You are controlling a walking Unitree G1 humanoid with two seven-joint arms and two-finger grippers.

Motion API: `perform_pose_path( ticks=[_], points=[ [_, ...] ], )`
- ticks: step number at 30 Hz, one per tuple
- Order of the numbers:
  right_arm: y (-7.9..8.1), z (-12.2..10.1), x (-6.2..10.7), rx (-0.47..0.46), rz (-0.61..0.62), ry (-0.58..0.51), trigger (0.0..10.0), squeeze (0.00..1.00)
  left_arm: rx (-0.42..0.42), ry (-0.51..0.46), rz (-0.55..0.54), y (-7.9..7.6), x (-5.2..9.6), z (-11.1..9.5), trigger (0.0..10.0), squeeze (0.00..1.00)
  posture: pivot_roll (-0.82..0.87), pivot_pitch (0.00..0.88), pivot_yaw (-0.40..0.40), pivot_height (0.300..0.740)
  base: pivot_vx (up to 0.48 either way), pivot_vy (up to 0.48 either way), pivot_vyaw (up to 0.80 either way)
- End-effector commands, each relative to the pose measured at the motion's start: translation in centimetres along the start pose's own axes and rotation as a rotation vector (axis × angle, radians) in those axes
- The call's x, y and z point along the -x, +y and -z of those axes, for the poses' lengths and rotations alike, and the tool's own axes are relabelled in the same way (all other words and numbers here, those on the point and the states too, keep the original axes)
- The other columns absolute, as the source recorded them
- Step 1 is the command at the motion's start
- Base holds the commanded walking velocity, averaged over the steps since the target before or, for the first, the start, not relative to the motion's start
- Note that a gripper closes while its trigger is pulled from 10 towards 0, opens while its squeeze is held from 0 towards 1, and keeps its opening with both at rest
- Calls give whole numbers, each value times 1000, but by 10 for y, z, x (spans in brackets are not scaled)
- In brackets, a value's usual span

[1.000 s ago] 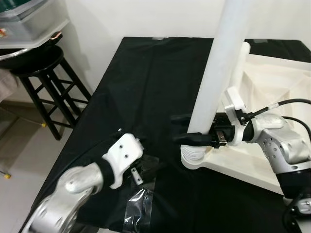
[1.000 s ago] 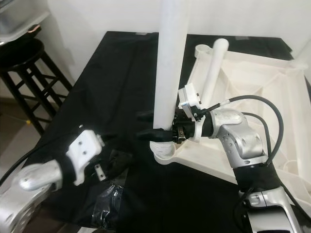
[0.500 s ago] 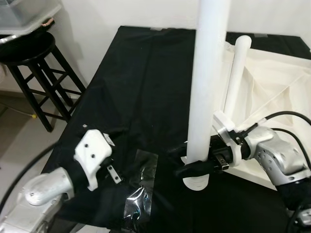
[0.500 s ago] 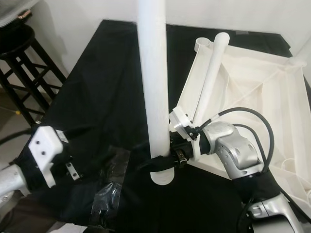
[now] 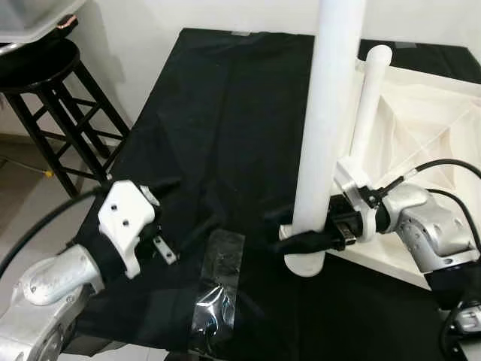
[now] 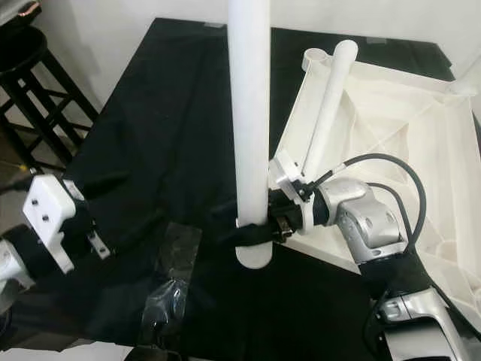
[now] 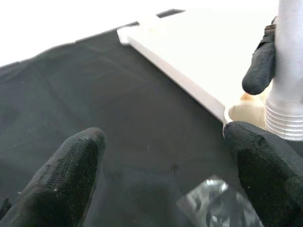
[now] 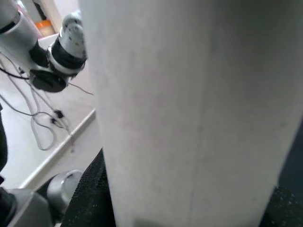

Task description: Building children table

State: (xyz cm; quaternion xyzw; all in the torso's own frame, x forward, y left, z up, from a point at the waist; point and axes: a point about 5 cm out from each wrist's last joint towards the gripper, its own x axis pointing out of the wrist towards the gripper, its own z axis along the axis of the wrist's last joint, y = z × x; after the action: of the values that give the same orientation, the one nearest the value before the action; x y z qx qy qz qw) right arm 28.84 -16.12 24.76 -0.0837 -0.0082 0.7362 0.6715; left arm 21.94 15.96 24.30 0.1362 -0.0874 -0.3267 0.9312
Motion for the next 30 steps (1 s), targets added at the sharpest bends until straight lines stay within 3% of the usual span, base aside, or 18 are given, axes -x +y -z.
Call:
perform_pose_path(
  ticks=[1,10,16,18,21,30],
  points=[
    [8,-13,3,42,-22,-25,10000,0,30,-11,17,-7,0,0,10000,0,-8,186,-18,740,0,0,0],
    [12,-28,11,33,-8,-115,10000,0,97,4,73,-24,-6,14,10000,0,-38,136,-1,740,0,0,0],
    [9,-6,4,49,97,-10,10000,0,77,25,85,-21,-10,16,10000,0,-33,151,8,740,0,0,0],
    [-1,2,2,49,197,25,10000,0,56,59,74,-17,-6,20,10000,0,-31,175,16,740,0,0,0],
    [-4,7,1,31,250,49,10000,0,42,58,68,-16,-4,21,10000,0,-30,186,27,740,0,0,0],
    [-5,32,3,-45,269,121,10000,0,-9,76,46,-8,-1,23,10000,0,-6,182,13,740,0,0,0]
  ],
)
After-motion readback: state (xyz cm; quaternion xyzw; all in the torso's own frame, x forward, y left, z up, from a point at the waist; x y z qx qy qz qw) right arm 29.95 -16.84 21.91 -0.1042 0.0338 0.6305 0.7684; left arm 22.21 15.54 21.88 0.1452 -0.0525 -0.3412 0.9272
